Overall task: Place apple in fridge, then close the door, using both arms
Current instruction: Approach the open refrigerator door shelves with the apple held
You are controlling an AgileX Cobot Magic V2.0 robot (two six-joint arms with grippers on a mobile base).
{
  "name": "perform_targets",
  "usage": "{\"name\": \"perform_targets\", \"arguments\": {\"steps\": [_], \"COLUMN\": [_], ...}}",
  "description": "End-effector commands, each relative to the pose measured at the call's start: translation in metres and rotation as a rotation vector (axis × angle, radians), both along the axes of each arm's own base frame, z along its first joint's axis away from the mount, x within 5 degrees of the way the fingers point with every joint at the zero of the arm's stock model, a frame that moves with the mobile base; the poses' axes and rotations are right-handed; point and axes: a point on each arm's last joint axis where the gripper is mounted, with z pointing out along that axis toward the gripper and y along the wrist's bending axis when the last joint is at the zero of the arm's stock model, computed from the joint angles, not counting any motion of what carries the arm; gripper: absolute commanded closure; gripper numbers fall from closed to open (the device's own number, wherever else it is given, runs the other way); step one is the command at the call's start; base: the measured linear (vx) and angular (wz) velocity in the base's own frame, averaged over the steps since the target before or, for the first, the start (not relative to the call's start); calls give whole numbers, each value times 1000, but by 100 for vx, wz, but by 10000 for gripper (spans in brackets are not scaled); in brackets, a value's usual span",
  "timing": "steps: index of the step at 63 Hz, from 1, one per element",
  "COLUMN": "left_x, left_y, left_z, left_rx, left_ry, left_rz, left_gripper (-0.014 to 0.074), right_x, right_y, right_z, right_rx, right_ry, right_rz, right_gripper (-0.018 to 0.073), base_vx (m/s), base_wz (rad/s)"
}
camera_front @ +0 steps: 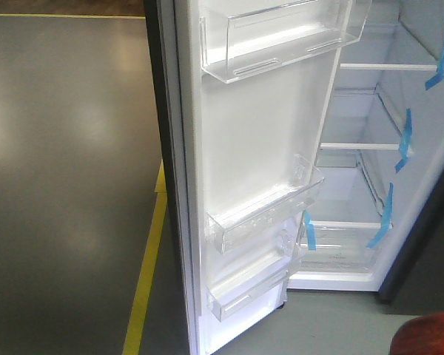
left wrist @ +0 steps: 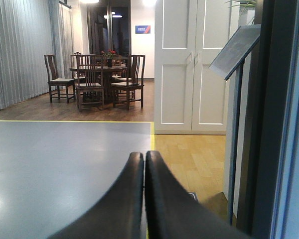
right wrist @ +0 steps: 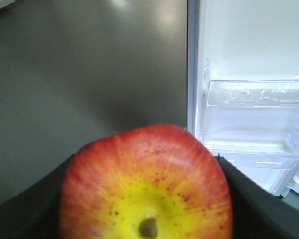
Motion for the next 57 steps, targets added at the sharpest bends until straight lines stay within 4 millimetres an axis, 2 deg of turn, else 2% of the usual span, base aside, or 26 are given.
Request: {"name": "perform_targets", "arguments": {"steps": [1,57], "left_x": [-1,-1], "left_y": [0,0], "left_z": [0,0], "left_rx": [-16,-16], "left_ry": [-64,-64], "left_rz": [3,3], "left_gripper": [603,603], "right_x": [3,3], "right_y": [1,1], "right_z": [13,13], "right_rx": [57,57], "right_ry": [-67,-67], "right_rz": [-14,-14], "right_gripper": [158,158], "base_vx": [10,7], "base_wz": [0,-2]}}
